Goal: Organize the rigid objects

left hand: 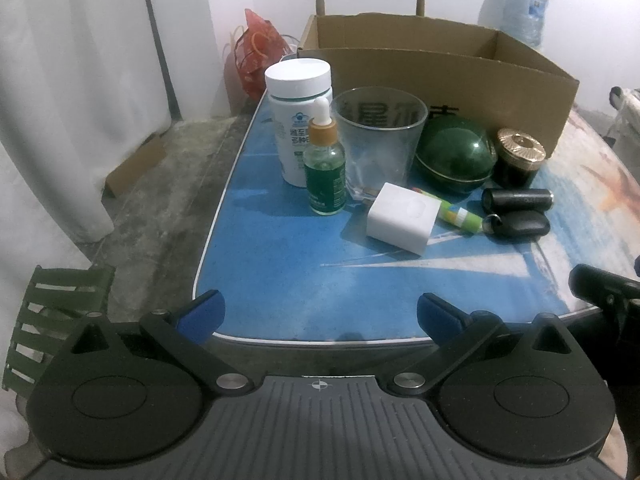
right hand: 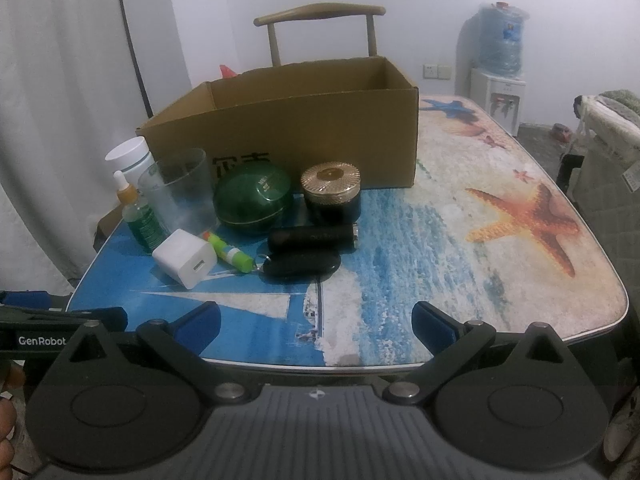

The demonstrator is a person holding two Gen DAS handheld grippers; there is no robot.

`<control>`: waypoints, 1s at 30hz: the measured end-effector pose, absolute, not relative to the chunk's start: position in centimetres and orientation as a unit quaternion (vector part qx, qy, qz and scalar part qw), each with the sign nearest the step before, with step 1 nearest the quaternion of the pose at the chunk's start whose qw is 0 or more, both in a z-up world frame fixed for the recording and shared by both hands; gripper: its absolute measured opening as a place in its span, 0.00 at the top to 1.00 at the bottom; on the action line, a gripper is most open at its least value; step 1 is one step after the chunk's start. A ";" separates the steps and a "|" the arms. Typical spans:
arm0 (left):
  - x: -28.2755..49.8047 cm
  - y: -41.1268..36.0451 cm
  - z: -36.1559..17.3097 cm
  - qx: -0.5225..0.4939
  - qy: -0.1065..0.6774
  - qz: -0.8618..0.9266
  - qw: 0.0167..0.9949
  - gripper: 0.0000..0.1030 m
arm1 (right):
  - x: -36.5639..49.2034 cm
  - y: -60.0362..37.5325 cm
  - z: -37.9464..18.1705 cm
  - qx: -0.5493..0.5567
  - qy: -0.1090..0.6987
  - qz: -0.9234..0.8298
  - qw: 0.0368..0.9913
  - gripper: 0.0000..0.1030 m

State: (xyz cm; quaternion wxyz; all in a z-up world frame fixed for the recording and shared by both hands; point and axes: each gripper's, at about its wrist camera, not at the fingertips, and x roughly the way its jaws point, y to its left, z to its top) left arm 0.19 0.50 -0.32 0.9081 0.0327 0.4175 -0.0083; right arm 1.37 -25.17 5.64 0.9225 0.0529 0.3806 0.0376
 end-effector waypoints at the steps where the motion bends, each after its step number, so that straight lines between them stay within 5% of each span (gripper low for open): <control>1: 0.2 0.5 -0.3 0.033 0.418 -0.008 0.908 0.00 | 1.4 -25.2 5.6 0.053 0.380 0.038 0.923 0.00; 30: 0.1 0.6 -0.1 0.037 0.419 -0.008 0.907 0.00 | 1.5 -25.2 5.7 0.052 0.379 0.038 0.923 0.00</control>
